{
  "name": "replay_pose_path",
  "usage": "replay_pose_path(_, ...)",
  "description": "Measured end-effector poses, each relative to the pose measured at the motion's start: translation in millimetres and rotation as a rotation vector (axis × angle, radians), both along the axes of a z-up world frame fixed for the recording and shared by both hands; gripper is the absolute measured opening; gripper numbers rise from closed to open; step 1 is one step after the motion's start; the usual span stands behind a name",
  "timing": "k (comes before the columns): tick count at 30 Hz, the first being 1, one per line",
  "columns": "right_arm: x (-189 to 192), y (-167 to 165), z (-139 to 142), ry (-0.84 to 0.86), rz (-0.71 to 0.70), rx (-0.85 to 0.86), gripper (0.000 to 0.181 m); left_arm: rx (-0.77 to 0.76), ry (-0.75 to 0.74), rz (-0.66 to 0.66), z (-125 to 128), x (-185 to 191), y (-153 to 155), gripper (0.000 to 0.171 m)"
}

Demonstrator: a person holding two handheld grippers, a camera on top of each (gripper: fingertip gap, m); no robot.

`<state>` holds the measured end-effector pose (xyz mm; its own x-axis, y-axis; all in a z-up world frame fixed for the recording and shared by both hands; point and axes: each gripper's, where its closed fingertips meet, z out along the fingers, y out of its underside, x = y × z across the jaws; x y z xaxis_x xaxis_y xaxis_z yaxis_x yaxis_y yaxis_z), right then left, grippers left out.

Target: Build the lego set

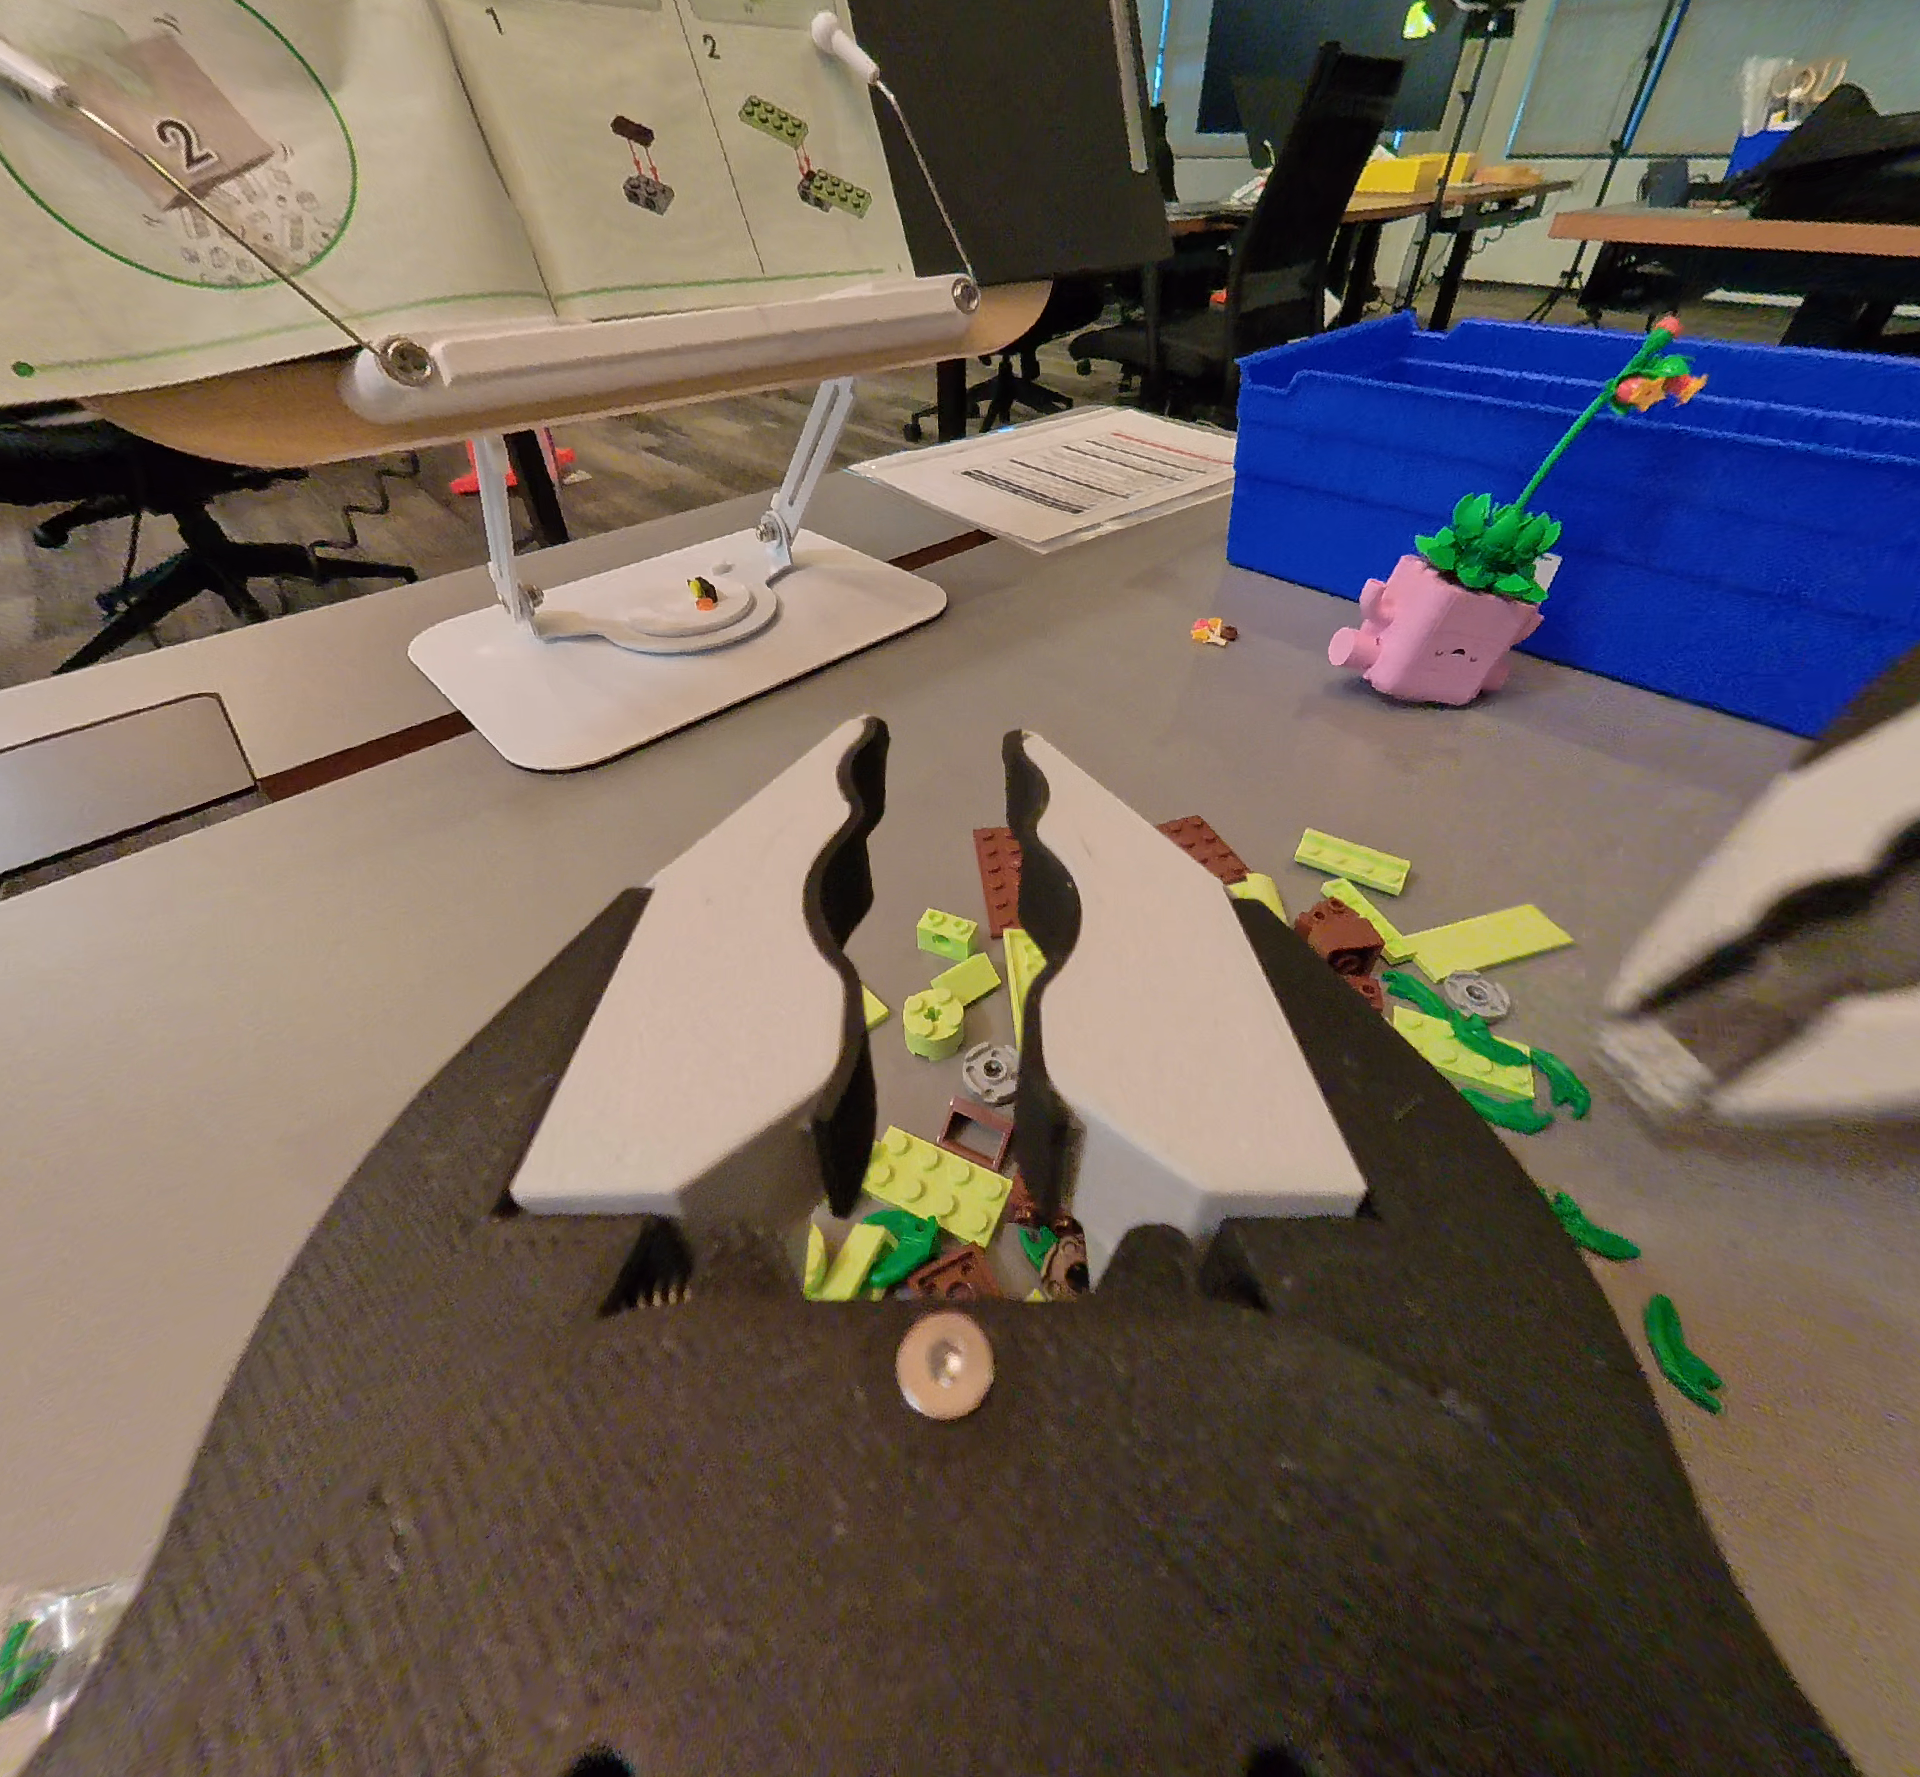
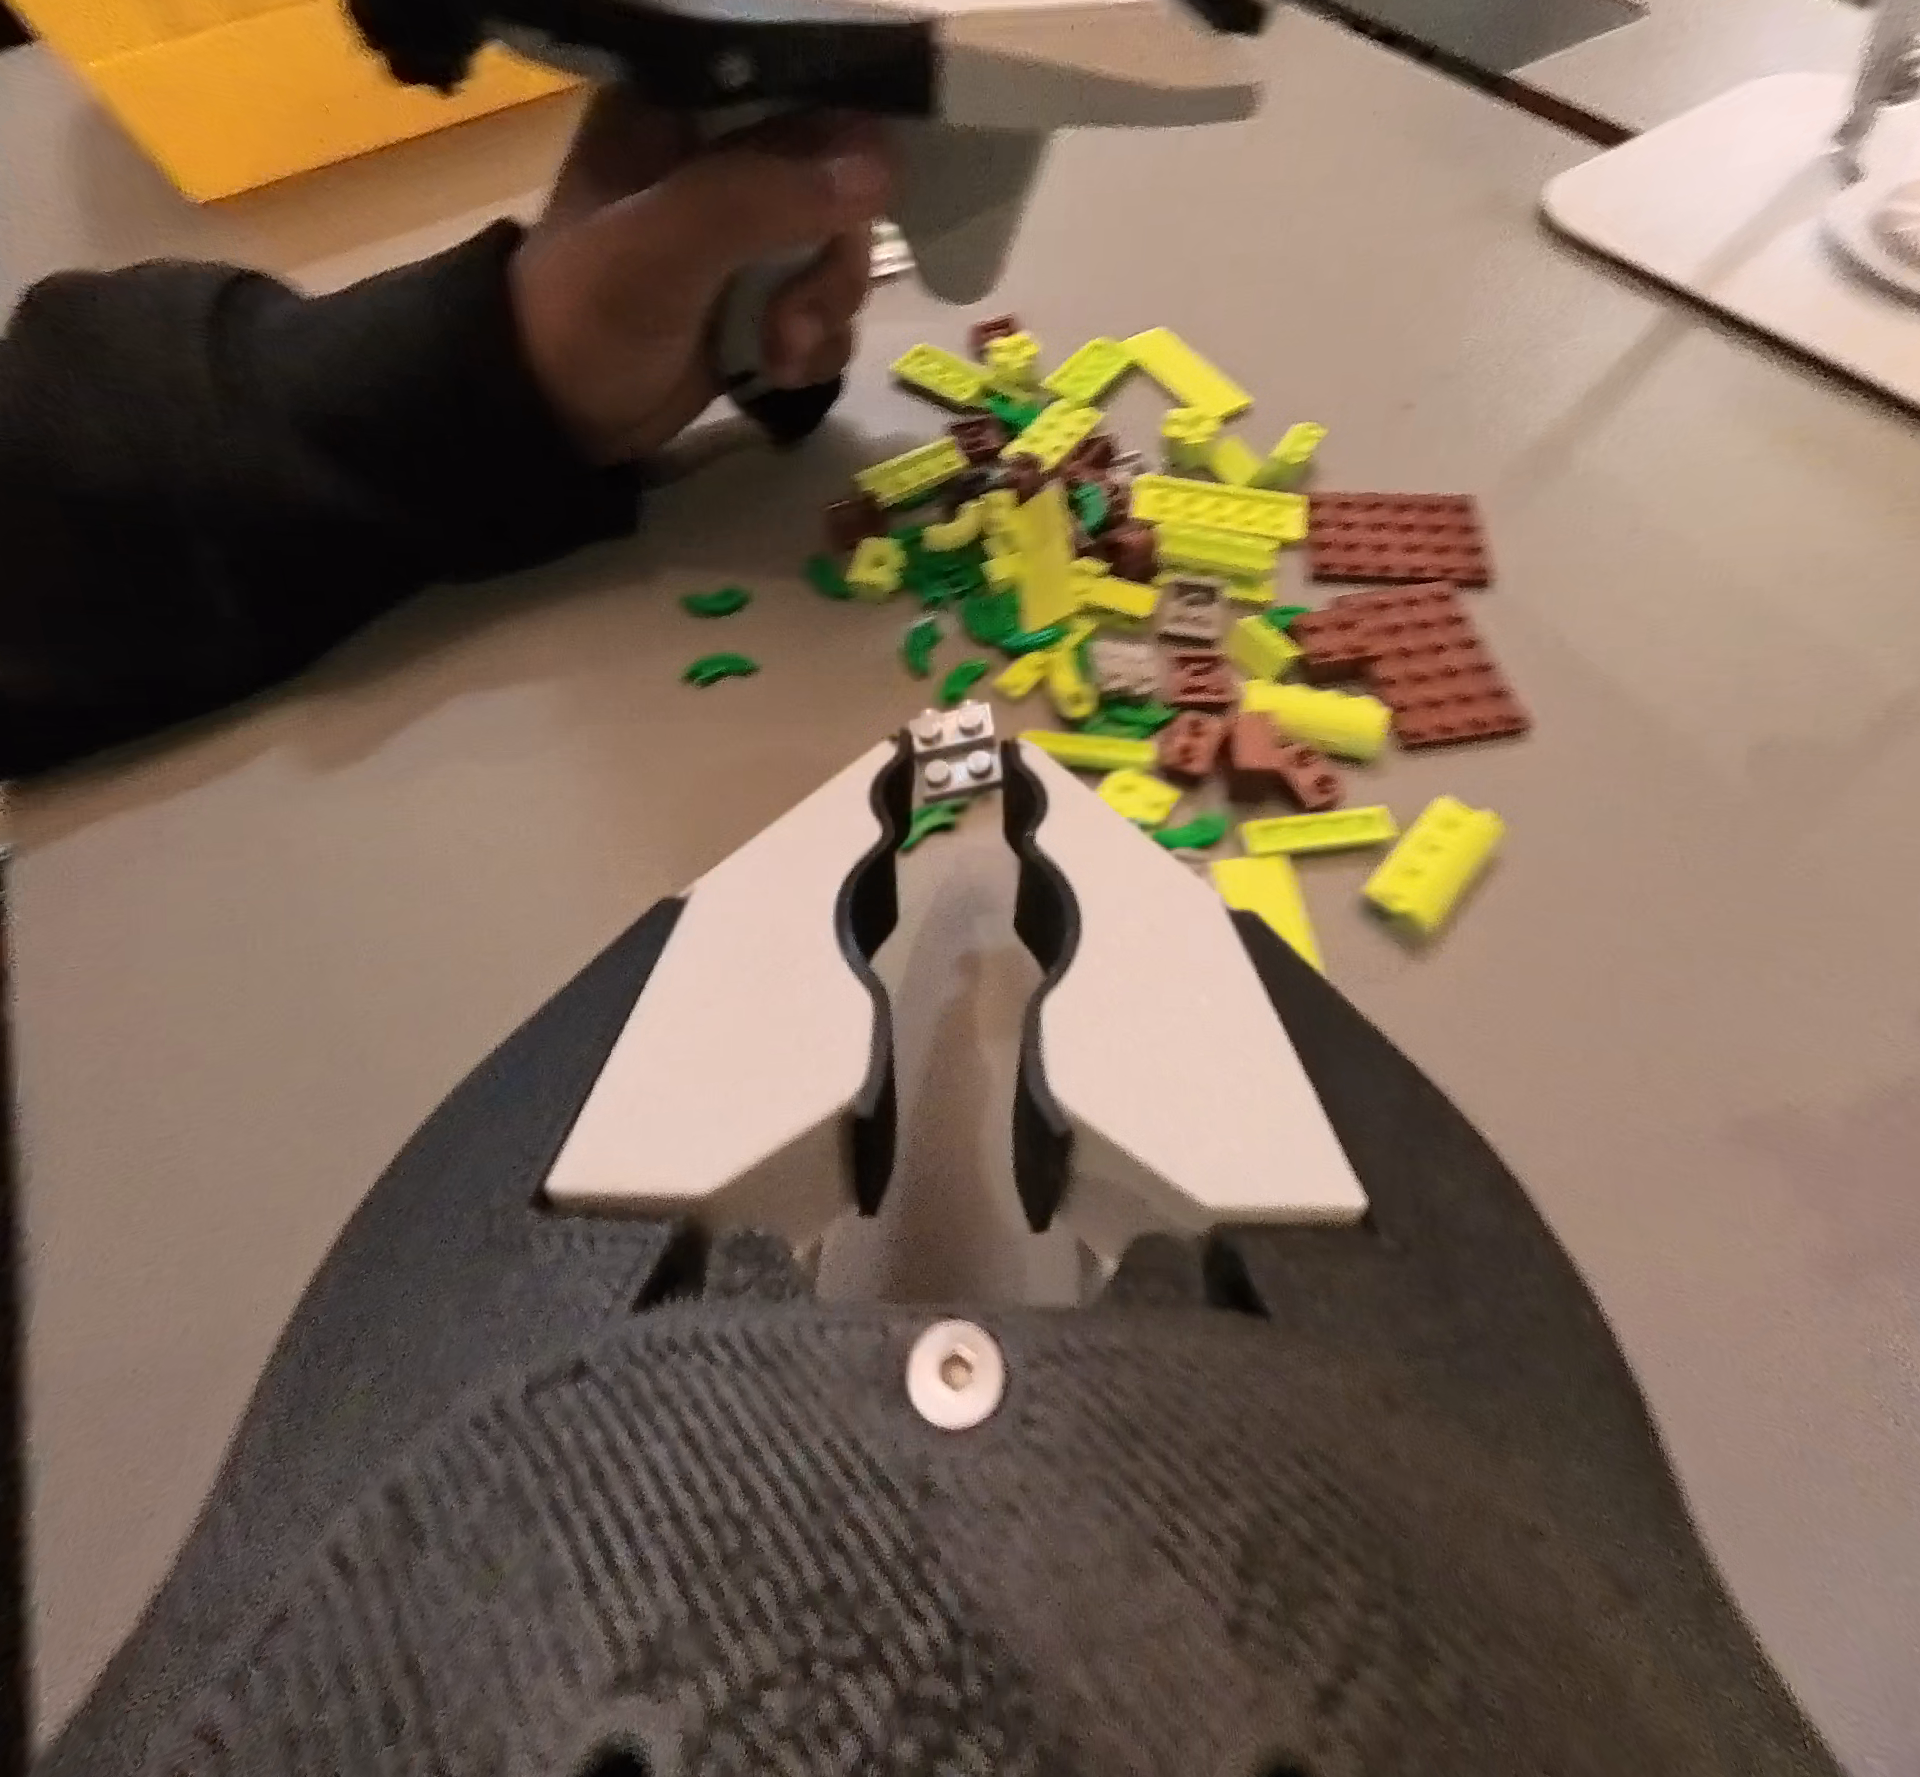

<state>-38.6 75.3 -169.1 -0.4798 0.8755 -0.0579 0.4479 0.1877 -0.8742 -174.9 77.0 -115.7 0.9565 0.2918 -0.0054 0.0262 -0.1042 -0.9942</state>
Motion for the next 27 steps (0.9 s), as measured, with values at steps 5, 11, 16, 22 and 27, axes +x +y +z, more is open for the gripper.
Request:
replay_pose_path(5,30,-21,-11,-0.032,0.050,-0.002,0.015,0.023,-0.012,0.007,2,-1,-3,0.019)
replay_pose_path(11,45,-24,-25,-0.160,0.156,-0.042,0.015,0.034,-0.029,0.007,3,-3,-4,0.019)
replay_pose_path(16,46,-24,-34,-0.190,0.160,0.009,0.015,0.022,-0.021,-0.002,2,-1,-3,0.018)
replay_pose_path(22,47,-27,-41,-0.216,0.180,0.043,0.016,0.008,0.003,-0.002,1,0,-1,0.016)
replay_pose_path(27,46,-25,-37,-0.205,0.174,0.017,0.024,0.012,0.002,0.003,2,-1,-2,0.015)
